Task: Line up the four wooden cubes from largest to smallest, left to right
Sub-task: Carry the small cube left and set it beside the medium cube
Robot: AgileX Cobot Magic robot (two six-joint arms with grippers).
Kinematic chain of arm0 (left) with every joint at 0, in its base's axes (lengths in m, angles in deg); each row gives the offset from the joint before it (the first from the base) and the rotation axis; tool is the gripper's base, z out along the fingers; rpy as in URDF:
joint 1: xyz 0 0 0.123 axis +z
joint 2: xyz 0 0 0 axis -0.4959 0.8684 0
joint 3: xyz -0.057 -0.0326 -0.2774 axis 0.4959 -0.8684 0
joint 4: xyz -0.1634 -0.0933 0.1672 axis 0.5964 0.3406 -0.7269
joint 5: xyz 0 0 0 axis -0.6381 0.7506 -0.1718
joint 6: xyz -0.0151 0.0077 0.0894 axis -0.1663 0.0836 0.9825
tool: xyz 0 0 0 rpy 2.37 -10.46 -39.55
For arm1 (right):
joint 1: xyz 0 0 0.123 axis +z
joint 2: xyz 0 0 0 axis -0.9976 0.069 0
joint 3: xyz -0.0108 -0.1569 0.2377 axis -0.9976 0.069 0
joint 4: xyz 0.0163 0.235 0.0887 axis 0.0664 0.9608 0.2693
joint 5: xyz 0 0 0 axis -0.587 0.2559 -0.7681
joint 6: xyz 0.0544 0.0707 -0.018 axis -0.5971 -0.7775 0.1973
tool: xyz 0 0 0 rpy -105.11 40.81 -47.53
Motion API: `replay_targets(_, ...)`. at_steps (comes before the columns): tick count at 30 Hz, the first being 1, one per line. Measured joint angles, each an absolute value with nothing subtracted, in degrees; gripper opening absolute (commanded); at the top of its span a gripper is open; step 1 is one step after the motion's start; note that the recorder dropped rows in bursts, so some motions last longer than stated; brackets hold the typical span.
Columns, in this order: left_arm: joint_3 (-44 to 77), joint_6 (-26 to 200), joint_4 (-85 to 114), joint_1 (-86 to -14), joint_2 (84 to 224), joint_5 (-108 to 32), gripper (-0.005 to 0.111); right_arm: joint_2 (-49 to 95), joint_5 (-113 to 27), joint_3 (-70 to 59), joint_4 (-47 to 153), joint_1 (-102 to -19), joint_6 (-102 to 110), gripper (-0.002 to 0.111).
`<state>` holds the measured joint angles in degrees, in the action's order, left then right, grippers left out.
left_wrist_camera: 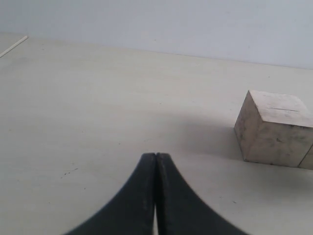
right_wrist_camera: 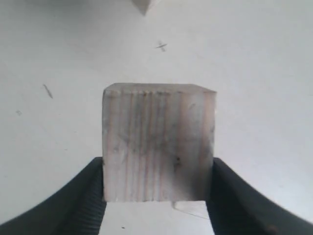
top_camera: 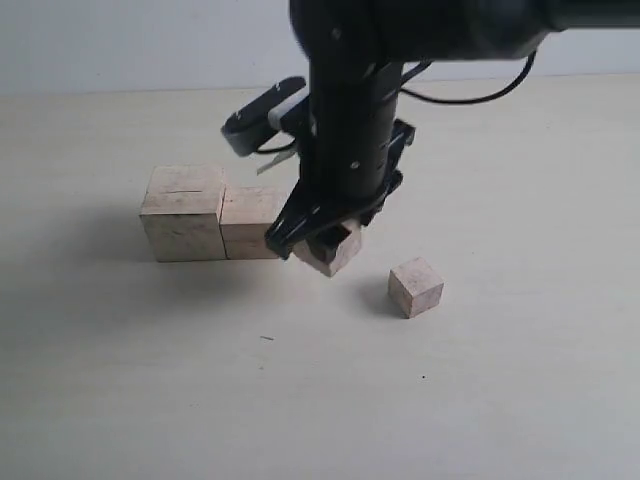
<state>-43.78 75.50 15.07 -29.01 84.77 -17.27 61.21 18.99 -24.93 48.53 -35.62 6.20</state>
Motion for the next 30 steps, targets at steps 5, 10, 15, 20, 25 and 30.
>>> replay_targets(5,-43.78,75.5,15.07,-29.01,84.77,-17.27,0.0,57.16,17.42,-24.93,48.67,-44.42,11.53,0.0)
replay_targets(10,-43.78,75.5,15.07,-29.01,84.77,-17.27,0.0,56.6,13.24,-24.93,48.4,-54.7,16.41,0.0)
replay_targets(15,-43.78,75.5,15.07,-29.01,84.77,-17.27,0.0,57.87,10.99,-24.93,47.82,-59.54,28.99,0.0)
replay_targets(20,-43.78,75.5,15.07,-29.01,84.77,-17.27,0.0,61.95,6.49,-24.93,58.45,-59.54,54.1,0.0)
replay_targets(25,-43.78,75.5,15.07,-29.01,84.77,-17.27,0.0,67.46,8.7,-28.89,72.5,-59.43,70.0,0.0)
replay_targets(30,-43.78,75.5,15.07,-29.01,84.77,-17.27,0.0,74.02,14.55,-34.92,77.64,-59.43,78.41,0.0)
